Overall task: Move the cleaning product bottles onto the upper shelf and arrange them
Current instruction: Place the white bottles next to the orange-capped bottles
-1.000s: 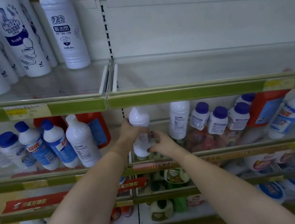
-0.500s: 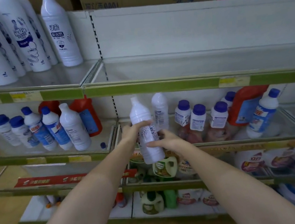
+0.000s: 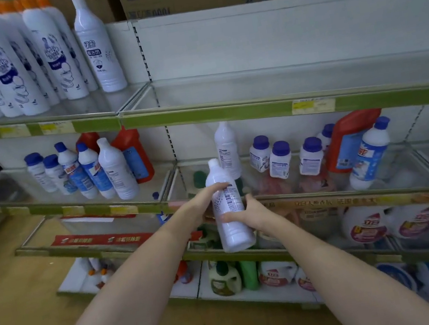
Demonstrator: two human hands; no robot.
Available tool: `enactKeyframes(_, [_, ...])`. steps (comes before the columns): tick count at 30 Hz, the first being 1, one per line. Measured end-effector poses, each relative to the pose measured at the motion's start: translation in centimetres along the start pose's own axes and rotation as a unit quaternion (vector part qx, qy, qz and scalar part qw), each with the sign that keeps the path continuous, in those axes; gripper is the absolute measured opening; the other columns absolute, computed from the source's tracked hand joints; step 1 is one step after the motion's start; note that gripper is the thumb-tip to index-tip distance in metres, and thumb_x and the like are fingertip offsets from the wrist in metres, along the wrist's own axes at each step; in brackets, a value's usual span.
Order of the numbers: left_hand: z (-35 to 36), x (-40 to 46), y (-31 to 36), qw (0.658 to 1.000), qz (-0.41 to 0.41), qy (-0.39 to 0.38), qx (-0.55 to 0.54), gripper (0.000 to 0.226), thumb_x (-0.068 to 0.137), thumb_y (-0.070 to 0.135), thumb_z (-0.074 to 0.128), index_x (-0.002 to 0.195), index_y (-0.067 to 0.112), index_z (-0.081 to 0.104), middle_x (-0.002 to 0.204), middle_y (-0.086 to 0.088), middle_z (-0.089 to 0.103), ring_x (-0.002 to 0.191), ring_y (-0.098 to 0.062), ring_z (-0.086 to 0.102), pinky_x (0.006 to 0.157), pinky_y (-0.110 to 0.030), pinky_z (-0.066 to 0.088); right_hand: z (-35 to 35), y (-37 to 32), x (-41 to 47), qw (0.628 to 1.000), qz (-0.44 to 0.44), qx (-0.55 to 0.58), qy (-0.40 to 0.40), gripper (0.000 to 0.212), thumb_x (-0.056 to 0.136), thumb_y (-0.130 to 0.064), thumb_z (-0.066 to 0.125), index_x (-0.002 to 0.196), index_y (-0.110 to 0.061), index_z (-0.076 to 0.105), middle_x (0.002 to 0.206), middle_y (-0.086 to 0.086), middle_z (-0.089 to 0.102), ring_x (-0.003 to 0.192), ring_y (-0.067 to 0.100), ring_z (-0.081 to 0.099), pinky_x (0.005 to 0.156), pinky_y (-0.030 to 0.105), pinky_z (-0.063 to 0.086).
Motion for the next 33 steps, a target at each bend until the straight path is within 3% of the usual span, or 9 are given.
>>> enactKeyframes(3, [0.6,-0.3,-0.5,1.000,-0.013,0.008,-0.013,0.069,0.075,0.058,0.075,0.122,0.010,0.060,0.112,-0.015,0.072,0.101,-0.031,0.069,0.083,-0.042,0.057,-0.1,0.9,-0.2,1.000,0.001,0.030,0.007,0.094,0.068,-0.042,0.090,0.140,-0.018,0.035,0.119,0.004,0.064,0.102,0.022,0.068,0.095,0.046,0.056])
enactKeyframes(6, [1.2,0.0,-0.6,0.999,-0.011,0.011,-0.037,0.072,0.070,0.057,0.078,0.124,0.012,0.061,0.111,-0.014,0.073,0.099,-0.029,0.072,0.078,-0.040,0.058,-0.5,1.3,-0.2,1.000,0.001,0.011,0.019,0.088,0.070,-0.044,0.088,0.135,-0.020,0.034,0.114,0.002,0.063,0.096,0.018,0.067,0.081,0.037,0.057])
enactKeyframes(13, [2.8,0.6,0.3,0.999,-0.005,0.021,-0.027,0.064,0.082,0.060,0.069,0.124,0.013,0.062,0.117,-0.013,0.071,0.107,-0.030,0.069,0.098,-0.047,0.053,-1.7,1.9,-0.1,0.999,-0.001,0.048,0.016,0.082,0.069,-0.046,0.087,0.130,-0.020,0.039,0.115,0.001,0.064,0.092,0.018,0.068,0.075,0.036,0.058])
enactKeyframes(17, [2.4,0.7,0.5,0.999,-0.005,0.038,-0.026,0.058,0.086,0.060,0.067,0.109,0.007,0.064,0.112,-0.017,0.071,0.109,-0.034,0.068,0.099,-0.047,0.053,-2.5,3.0,-0.3,0.989,0.024,0.148,-0.010,0.096,0.049,-0.050,0.090,0.132,-0.017,0.053,0.114,0.008,0.074,0.098,0.030,0.074,0.090,0.054,0.059])
enactKeyframes(20, [2.4,0.7,0.7,0.998,-0.006,0.036,-0.051,0.060,0.084,0.054,0.072,0.114,0.003,0.061,0.111,-0.018,0.069,0.103,-0.034,0.068,0.097,-0.046,0.055,-2.2,3.7,-0.7,0.974,0.045,0.218,-0.046,0.094,0.052,-0.046,0.090,0.132,-0.010,0.057,0.116,0.018,0.074,0.107,0.040,0.070,0.100,0.062,0.051])
enactKeyframes(23, [3.0,0.2,1.4,0.995,0.002,0.023,-0.093,0.057,0.084,0.045,0.075,0.118,0.002,0.058,0.111,-0.019,0.068,0.097,-0.032,0.067,0.083,-0.041,0.057,-1.8,4.0,-1.1,0.947,0.054,0.296,-0.110,0.094,0.059,-0.039,0.089,0.138,-0.004,0.052,0.129,0.026,0.065,0.115,0.042,0.064,0.113,0.058,0.040])
enactKeyframes(27, [3.8,-0.4,1.8,0.991,-0.002,-0.008,-0.136,0.054,0.084,0.034,0.077,0.125,0.005,0.056,0.115,-0.019,0.071,0.104,-0.034,0.070,0.085,-0.046,0.058,-1.7,4.2,-1.6,0.922,0.066,0.347,-0.161,0.089,0.065,-0.031,0.083,0.142,-0.003,0.049,0.131,0.027,0.060,0.116,0.041,0.059,0.114,0.055,0.038])
enactKeyframes(30, [4.1,-0.1,1.9,0.993,0.026,0.005,-0.111,0.065,0.077,0.030,0.083,0.129,0.003,0.055,0.111,-0.018,0.073,0.097,-0.033,0.073,0.075,-0.042,0.060,-1.6,4.2,-1.8,0.932,0.076,0.314,-0.165,0.084,0.066,-0.029,0.082,0.141,-0.004,0.052,0.132,0.025,0.062,0.117,0.041,0.060,0.114,0.058,0.037])
enactKeyframes(33, [4.3,-0.1,2.6,0.991,0.068,0.042,-0.110,0.089,0.062,0.027,0.092,0.136,0.003,0.047,0.110,-0.016,0.073,0.093,-0.033,0.074,0.082,-0.047,0.061,-1.6,4.0,-2.1,0.948,0.072,0.269,-0.151,0.073,0.069,-0.028,0.084,0.134,-0.007,0.058,0.127,0.022,0.067,0.114,0.040,0.065,0.109,0.057,0.045])
Point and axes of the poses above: each hand's wrist, its own x-axis towards the middle knuckle, its own z-axis out of the palm, y = z × x, the point moved 7 cm from there along x, towards the middle knuckle
